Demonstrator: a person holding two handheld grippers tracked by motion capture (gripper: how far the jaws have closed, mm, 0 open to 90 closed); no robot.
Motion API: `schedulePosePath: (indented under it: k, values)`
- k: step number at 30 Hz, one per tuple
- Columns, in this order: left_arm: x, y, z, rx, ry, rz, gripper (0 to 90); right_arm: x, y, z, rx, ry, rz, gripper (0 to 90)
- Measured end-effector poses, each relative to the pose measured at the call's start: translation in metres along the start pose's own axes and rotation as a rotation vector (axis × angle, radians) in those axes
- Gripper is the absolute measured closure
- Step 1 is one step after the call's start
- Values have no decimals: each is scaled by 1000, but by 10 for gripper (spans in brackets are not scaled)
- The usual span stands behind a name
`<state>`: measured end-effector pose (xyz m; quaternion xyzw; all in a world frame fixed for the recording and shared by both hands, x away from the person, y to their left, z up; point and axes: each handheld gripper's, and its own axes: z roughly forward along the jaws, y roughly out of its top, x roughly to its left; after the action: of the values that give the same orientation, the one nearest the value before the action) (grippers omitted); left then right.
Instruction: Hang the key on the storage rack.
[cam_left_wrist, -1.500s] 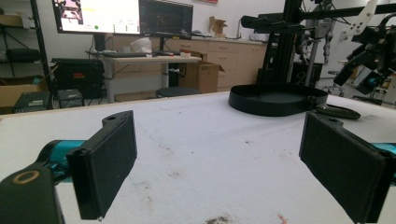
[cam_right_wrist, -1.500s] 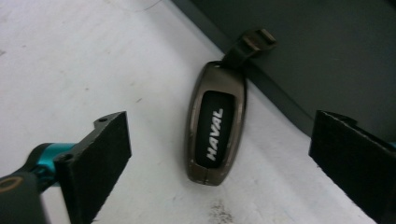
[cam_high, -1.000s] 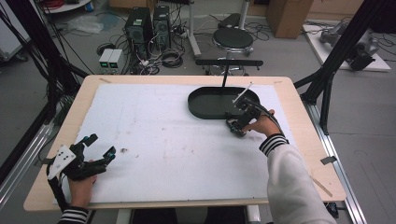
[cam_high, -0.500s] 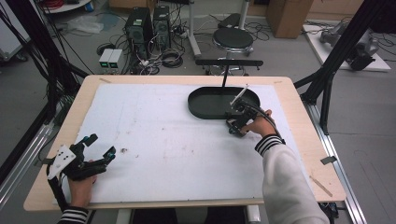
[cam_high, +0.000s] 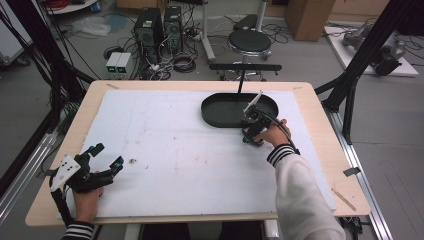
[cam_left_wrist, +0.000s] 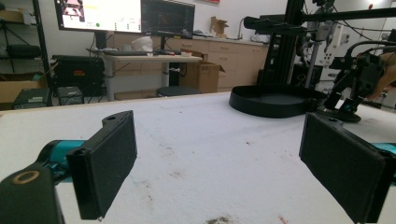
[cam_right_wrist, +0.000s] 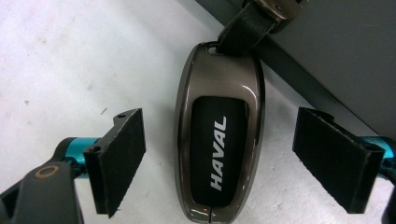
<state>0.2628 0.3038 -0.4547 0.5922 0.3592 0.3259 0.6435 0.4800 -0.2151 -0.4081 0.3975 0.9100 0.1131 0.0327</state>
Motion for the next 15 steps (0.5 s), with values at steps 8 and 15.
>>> schedulePosePath:
  k: [8,15]
  values:
    - [0,0,0,0,1,-4,117,-3,0,2,24,-1,16,260]
    - [0,0,0,0,1,-2,116,-3,1,4,23,10,36,268]
